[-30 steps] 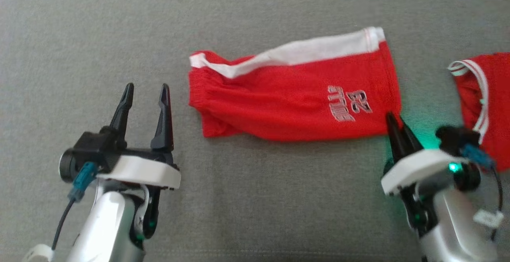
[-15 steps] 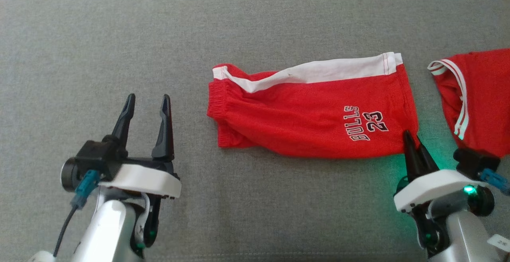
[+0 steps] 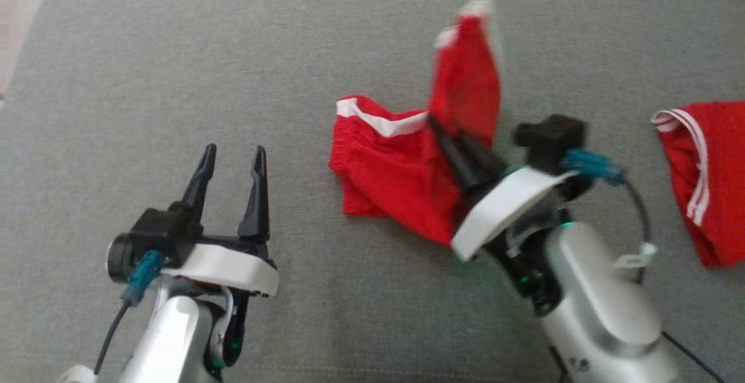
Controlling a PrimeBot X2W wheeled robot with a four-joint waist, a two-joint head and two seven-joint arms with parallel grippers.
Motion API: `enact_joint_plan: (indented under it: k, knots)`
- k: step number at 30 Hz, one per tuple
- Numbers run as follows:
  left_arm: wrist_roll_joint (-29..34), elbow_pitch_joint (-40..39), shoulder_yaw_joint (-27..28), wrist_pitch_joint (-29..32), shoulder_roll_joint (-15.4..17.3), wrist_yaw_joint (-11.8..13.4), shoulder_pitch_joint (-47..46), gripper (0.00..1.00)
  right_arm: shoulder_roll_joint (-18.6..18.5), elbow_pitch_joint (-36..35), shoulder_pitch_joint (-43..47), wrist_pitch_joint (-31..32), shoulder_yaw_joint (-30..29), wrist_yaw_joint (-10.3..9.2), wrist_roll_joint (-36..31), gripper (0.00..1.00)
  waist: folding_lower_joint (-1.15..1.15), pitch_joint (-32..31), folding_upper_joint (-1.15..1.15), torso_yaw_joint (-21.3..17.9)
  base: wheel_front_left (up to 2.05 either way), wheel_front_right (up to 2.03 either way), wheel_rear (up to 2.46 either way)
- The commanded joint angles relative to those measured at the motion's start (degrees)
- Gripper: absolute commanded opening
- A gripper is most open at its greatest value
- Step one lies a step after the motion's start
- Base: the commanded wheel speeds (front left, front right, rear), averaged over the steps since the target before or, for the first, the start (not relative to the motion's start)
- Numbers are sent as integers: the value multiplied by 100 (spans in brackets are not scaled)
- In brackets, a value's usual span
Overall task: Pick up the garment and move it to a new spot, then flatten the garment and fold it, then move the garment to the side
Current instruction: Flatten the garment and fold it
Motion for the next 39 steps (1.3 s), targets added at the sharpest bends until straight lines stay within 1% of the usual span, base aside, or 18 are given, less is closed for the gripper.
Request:
enact_joint_plan:
  k: [1, 7, 10, 12, 13, 14, 15, 18, 22, 25, 28, 31, 35, 39]
  knots:
    - [-60, -157, 177, -22, 34, -5, -156, 100, 29, -147, -96, 16, 184, 39, 73, 0, 0, -5, 0, 90, 0, 0, 0]
    - [-67, -106, 150, -51, -32, -24, -209, 100, 29, 305, -301, -70, 1308, 39, 629, 0, 0, 95, 0, 284, 0, 0, 0]
    - [-68, -87, 168, -62, -47, -20, -216, 100, 29, 598, -358, -132, 1623, 39, 751, 0, 0, 173, 0, 308, 0, 0, 0]
    - [-67, -78, 176, -68, -55, -27, -229, 100, 29, 796, -401, -145, 1733, 39, 765, 0, 0, 230, 0, 307, 0, 0, 0]
    - [-62, -75, 180, -70, -58, -28, -241, 100, 29, 865, -431, -178, 1762, 39, 765, 24, 0, 249, 0, 305, 0, 0, 0]
    - [-58, -72, 186, -72, -61, -27, -250, 100, 29, 929, -461, -212, 1781, 39, 745, 94, 0, 264, 0, 296, 0, 0, 0]
    - [-55, -73, 195, -74, -64, -25, -259, 100, 29, 971, -504, -261, 1800, 39, 689, 100, 0, 281, 0, 281, 0, 0, 0]
    - [-37, -66, 228, -78, -57, -16, -277, 100, 29, 922, -643, -519, 1933, 39, 508, 100, 0, 301, 0, 212, 0, 0, 0]
    - [-4, -38, 249, -82, -37, -17, -279, 100, 29, 689, -797, -1012, 2074, 39, 349, 100, 0, 272, 0, 106, 0, 0, 0]
    - [12, -28, 266, -83, -17, -16, -264, 100, -20, 518, -761, -1362, 1800, 39, 267, 100, 0, 218, 0, 25, 0, 0, 0]
    - [36, -39, 272, -84, 6, -8, -240, 100, -131, 383, -575, -1559, 1134, 39, 106, 100, 0, 154, 0, -45, 0, 0, 0]
    - [58, -61, 290, -85, 54, 9, -200, 100, -240, 215, -258, -1611, 248, 39, -141, 100, 0, 77, 0, -114, 0, 0, 0]
    - [70, -110, 345, -82, 151, 52, -122, 100, -364, -114, 310, -1495, -889, 39, -538, 100, 0, -31, 0, -217, 0, 0, 0]
    - [109, -161, 382, -41, 268, 118, -11, 100, -391, -516, 911, -1295, -1739, 39, -868, 100, 0, -168, 0, -308, 0, 0, 0]
